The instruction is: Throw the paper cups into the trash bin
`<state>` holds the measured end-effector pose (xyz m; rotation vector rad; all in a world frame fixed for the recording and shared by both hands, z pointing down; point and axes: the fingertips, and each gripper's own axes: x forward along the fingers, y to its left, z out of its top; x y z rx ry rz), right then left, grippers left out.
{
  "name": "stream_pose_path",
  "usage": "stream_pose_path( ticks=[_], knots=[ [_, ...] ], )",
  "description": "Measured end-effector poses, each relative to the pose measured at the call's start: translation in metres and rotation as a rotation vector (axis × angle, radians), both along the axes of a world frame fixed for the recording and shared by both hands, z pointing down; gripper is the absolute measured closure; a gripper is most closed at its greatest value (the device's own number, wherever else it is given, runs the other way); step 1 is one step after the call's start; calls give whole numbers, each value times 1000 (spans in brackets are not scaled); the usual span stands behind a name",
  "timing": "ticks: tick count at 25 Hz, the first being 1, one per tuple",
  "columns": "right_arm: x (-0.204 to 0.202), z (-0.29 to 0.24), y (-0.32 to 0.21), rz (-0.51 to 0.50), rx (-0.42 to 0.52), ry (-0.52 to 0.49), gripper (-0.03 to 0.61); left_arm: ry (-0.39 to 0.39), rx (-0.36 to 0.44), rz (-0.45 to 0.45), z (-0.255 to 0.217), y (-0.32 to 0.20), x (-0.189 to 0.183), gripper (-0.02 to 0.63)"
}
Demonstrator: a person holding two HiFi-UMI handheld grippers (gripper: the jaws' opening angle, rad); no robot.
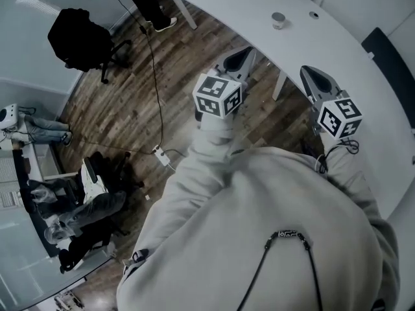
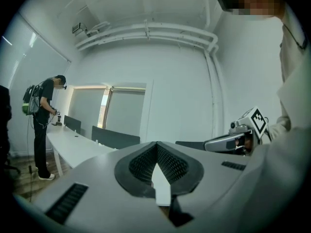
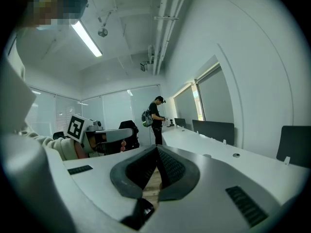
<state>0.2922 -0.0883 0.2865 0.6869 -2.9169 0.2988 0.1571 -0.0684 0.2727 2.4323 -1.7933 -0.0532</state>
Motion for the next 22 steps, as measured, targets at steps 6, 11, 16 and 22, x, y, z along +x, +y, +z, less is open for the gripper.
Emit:
stream_pose_path(
  ticks=[6, 11, 16, 22],
  knots=[
    [19, 15, -7, -10, -25, 8, 560, 6, -38, -5, 15, -15, 12, 611],
    [14, 27, -33, 15, -40, 3, 560, -4, -30, 40, 19, -47, 12, 611],
    [-1, 31, -71, 34, -33, 6, 560, 7, 9, 83, 15, -95, 6, 611],
    [-38, 33, -134, 46, -38, 44, 560, -7, 26, 129, 5, -170, -23, 611]
  ],
)
